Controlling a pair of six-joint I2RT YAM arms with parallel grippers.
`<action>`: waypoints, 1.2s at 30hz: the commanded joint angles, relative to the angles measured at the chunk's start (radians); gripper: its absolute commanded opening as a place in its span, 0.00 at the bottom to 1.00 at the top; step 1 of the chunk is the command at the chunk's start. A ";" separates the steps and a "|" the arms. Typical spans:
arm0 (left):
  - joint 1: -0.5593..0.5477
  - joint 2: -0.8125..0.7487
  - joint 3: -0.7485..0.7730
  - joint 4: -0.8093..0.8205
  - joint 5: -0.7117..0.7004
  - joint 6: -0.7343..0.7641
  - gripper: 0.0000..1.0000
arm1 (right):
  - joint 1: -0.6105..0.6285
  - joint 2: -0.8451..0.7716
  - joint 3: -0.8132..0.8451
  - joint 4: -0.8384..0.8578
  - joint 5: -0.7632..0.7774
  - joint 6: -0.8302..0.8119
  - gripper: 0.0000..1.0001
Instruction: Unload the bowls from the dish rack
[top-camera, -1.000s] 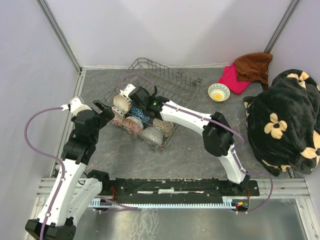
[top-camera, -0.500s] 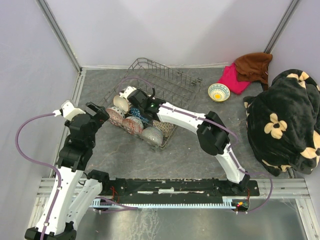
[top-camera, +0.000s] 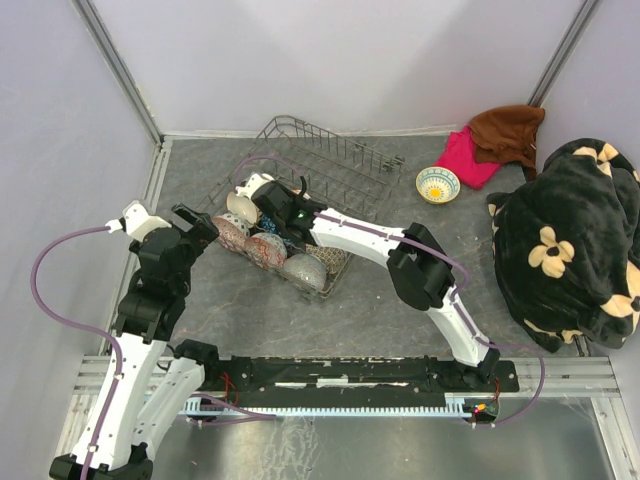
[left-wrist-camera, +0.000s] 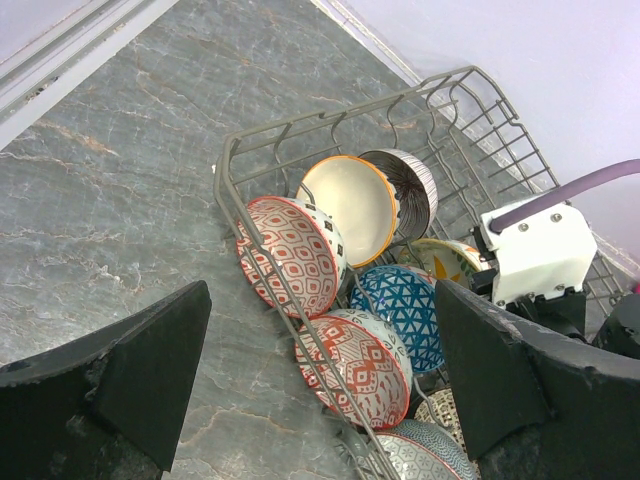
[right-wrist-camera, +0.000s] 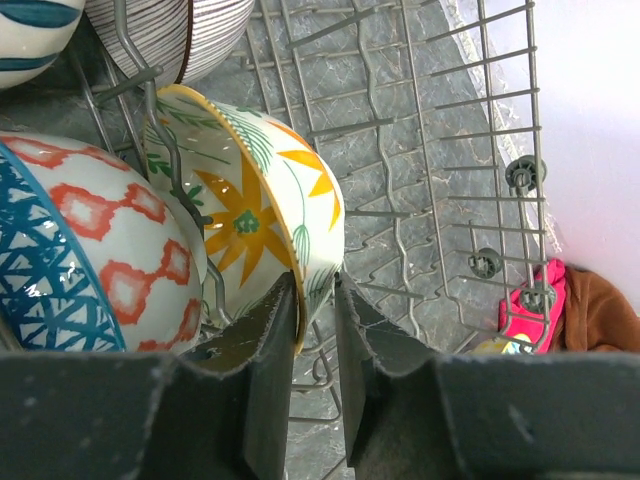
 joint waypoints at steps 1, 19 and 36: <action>-0.003 -0.005 0.034 0.028 -0.021 -0.026 0.99 | 0.007 0.012 0.013 0.063 0.049 -0.030 0.28; -0.004 0.017 0.026 0.057 -0.003 -0.027 0.99 | 0.024 0.008 -0.056 0.162 0.129 -0.100 0.01; -0.003 -0.003 0.031 0.047 -0.018 -0.024 0.99 | 0.039 -0.084 -0.061 0.242 0.198 -0.139 0.01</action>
